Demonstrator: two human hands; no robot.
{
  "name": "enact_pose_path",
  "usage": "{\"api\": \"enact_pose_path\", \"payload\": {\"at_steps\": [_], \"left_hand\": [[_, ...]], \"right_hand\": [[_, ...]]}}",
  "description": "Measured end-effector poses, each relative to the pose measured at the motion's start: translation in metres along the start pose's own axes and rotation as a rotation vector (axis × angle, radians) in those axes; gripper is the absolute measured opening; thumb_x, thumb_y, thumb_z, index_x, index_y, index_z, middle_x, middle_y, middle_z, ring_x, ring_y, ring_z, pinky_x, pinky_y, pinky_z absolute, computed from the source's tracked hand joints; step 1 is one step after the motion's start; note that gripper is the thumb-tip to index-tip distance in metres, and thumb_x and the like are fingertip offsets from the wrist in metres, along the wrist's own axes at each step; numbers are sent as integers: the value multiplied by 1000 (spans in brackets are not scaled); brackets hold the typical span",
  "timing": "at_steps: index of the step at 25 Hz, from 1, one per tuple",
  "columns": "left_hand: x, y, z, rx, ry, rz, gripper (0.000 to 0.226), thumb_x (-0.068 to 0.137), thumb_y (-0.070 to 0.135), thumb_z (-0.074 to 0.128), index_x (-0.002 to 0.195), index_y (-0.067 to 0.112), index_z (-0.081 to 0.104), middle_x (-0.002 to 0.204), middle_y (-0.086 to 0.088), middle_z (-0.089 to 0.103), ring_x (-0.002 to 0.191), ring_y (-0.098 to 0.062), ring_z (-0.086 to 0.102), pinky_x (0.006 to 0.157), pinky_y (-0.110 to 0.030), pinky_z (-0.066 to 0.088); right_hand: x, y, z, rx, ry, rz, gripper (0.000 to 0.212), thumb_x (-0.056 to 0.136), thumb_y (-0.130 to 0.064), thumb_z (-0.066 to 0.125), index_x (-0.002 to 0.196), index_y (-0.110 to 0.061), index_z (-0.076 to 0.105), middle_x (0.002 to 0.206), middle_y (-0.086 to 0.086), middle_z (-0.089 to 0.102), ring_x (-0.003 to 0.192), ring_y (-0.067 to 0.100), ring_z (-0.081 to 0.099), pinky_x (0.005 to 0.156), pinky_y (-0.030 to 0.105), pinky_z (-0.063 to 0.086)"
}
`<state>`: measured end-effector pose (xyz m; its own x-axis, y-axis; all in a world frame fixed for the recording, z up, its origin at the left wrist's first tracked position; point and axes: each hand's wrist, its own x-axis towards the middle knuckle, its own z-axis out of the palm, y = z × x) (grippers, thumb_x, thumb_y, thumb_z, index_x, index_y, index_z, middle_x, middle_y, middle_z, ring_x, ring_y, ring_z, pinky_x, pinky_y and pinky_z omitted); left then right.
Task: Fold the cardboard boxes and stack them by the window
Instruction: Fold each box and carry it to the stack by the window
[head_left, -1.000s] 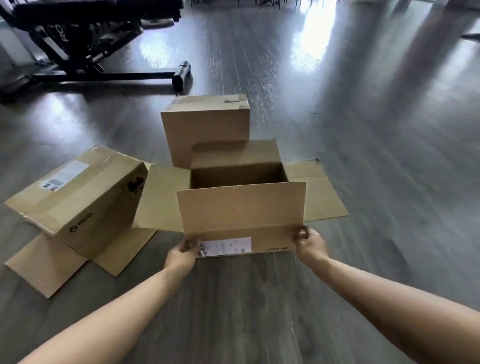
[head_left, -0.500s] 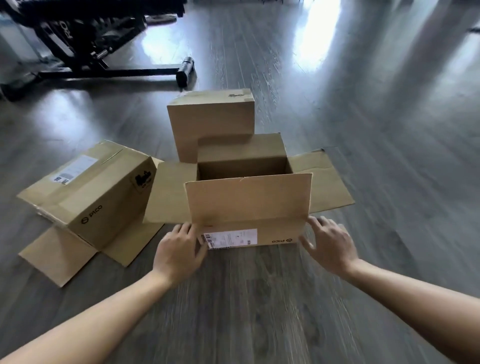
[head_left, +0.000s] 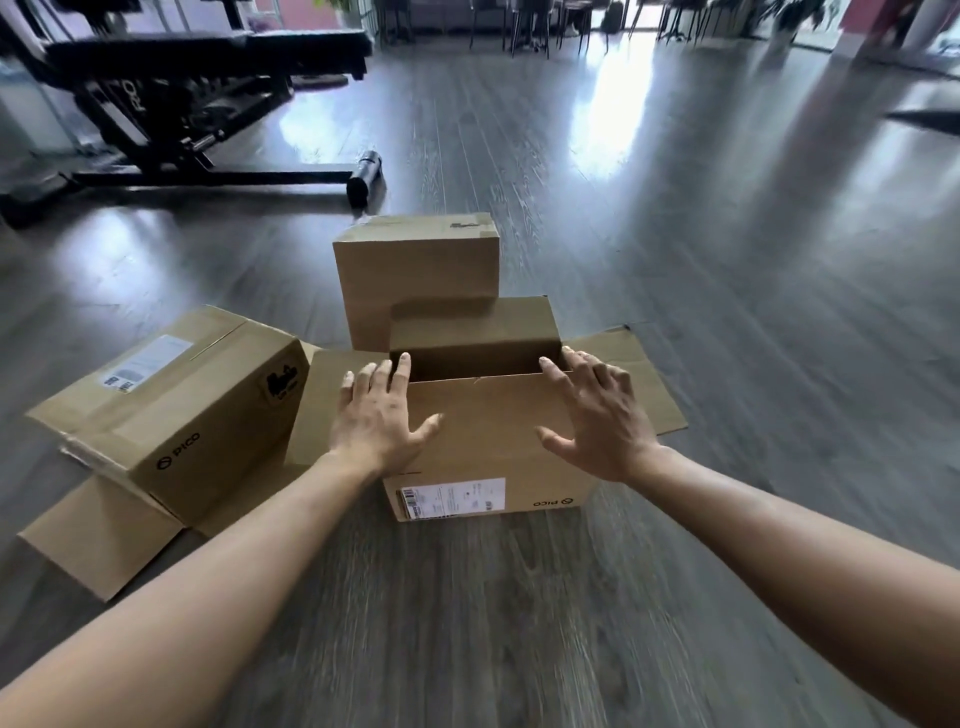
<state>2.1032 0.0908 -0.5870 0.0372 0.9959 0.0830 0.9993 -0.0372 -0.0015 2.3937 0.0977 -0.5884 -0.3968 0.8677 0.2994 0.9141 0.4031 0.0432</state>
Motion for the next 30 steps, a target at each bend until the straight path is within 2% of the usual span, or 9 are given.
{"api": "enact_pose_path", "payload": {"at_steps": [3,7,9,11,13,16,23,26,30], "left_hand": [[-2,0,-8,-127,2,20,80,96,67,35,157,16,27,151,-9,45,138,-26,37,115,-42,28],[-9,0,-25,-184,103,-16,69,97,68,30,139,19,55,129,-9,66,120,-28,57,96,-40,43],[-9,1,-33,-220,9,-76,74,91,78,26,130,26,60,117,-5,70,112,-27,62,83,-37,45],[-5,2,-37,-261,-175,-127,81,83,88,23,125,31,61,118,-1,69,111,-24,62,81,-35,44],[-3,7,-35,-281,-423,-101,85,80,91,29,132,30,58,132,0,63,119,-21,58,92,-37,46],[-8,19,-13,-250,-690,-3,95,79,86,45,154,29,34,155,-5,42,139,-25,41,112,-40,37],[-40,34,61,10,-449,166,109,78,89,38,157,34,-13,167,-10,7,153,-31,4,122,-52,3],[-37,35,75,61,-426,149,108,78,90,36,155,35,-17,166,-10,5,153,-32,0,121,-55,1],[-33,23,76,27,-392,161,100,75,94,22,155,43,-11,167,-7,6,153,-29,0,120,-53,0]], "right_hand": [[6,3,-6,-30,-110,-6,84,89,-68,46,157,-21,28,155,10,39,141,26,36,113,43,26],[14,2,-27,59,-89,6,80,89,-77,26,140,-21,53,128,3,65,118,23,58,99,42,41],[20,1,-37,192,-120,42,88,86,-84,16,131,-23,61,114,-1,71,108,21,63,89,39,46],[26,1,-41,307,-216,87,92,81,-90,11,125,-28,63,103,-5,72,102,19,63,80,36,46],[28,-2,-38,421,-359,95,93,78,-92,13,126,-30,62,107,-4,71,104,17,61,79,35,45],[14,-14,-11,410,-520,30,95,77,-92,21,140,-28,52,134,2,62,123,20,55,96,38,45],[-38,-29,64,78,-446,-83,95,82,-86,16,159,-31,12,164,-1,23,145,25,28,118,45,21],[-42,-30,78,78,-421,-63,97,81,-87,18,159,-32,1,167,0,11,150,27,19,121,46,13],[-43,-28,82,85,-371,-78,97,81,-88,17,159,-32,2,167,1,13,149,27,21,121,45,14]]}}
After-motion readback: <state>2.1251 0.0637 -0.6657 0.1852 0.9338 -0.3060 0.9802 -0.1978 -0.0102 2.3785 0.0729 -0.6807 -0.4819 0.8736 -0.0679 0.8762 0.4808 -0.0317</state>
